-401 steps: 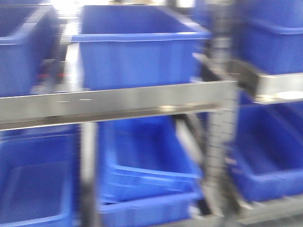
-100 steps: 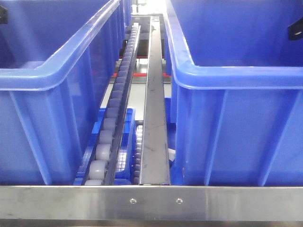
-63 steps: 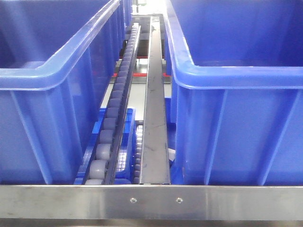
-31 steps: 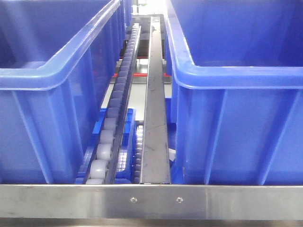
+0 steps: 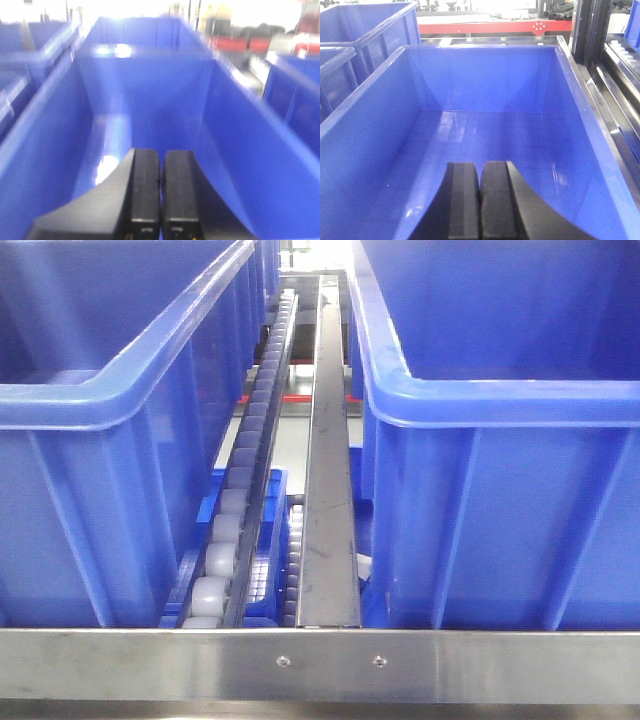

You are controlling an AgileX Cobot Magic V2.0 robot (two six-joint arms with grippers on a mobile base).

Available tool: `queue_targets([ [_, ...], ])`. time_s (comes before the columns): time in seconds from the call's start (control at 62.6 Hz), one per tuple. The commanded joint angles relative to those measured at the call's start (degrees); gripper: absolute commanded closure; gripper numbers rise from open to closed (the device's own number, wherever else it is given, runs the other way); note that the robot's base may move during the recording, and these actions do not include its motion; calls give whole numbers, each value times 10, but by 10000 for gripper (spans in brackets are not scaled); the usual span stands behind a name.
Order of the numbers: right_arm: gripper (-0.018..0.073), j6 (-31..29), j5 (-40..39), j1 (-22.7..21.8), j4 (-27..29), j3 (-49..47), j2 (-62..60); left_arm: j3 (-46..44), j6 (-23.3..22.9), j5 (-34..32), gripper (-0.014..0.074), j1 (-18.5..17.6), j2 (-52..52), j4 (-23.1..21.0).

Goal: Pick and sort blue part to right shelf

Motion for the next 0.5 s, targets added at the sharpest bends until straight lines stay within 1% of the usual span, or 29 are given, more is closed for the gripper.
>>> queue_targets([
  [0.0, 530, -1, -46, -2, 0, -16, 4, -16, -1, -42, 473, 1, 5, -6],
  [0.367, 530, -1, -47, -2, 0, -16, 4, -16, -1, -42, 473, 1, 5, -6],
  [0.479, 530, -1, -60, -2, 0, 6, -3, -16, -1, -42, 473, 1, 5, -6],
])
